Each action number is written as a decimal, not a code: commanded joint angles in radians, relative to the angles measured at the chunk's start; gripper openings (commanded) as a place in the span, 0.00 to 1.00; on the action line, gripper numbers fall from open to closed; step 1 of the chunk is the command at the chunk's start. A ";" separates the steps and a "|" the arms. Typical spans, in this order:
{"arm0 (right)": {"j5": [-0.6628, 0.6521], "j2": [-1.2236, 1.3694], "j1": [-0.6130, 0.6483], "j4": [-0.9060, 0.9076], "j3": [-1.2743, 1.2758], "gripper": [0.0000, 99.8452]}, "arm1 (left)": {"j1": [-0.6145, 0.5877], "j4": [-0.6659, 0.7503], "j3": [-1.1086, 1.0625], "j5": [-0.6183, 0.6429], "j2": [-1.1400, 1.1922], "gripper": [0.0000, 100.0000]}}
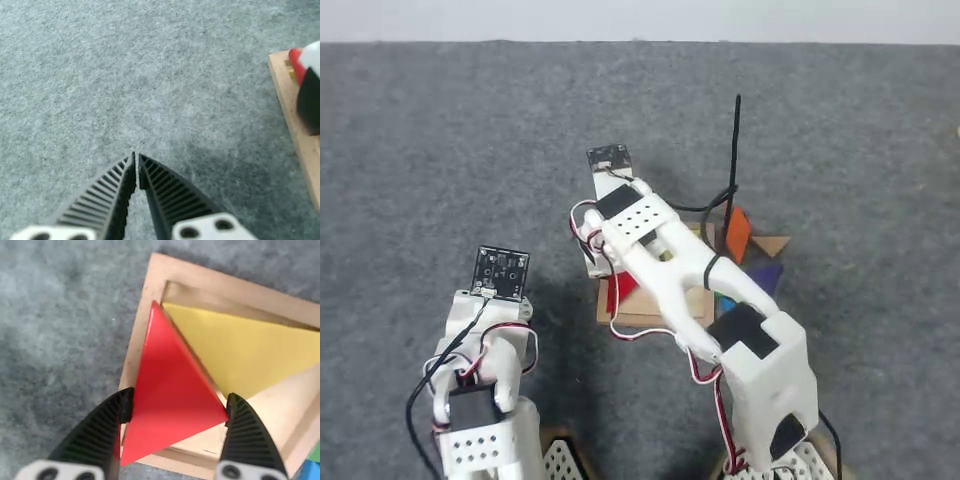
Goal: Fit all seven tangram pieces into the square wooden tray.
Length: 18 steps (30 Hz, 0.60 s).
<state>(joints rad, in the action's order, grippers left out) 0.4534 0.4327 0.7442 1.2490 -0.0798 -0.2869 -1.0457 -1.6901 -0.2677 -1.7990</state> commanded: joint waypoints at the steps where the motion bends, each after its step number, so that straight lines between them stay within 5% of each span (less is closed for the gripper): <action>1: -0.006 -0.012 0.010 0.012 -0.055 0.17 | -0.008 -0.006 0.007 -0.014 -0.012 0.01; 10: -0.011 -0.012 0.010 0.054 -0.055 0.18 | -0.008 -0.006 0.007 -0.014 -0.012 0.01; 18: -0.052 -0.012 0.016 0.054 -0.055 0.39 | -0.008 -0.006 0.007 -0.014 -0.012 0.01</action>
<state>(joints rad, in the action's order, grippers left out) 0.4212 0.4327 0.7503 1.2904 -0.0798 -0.2869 -1.0457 -1.6901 -0.2677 -1.7990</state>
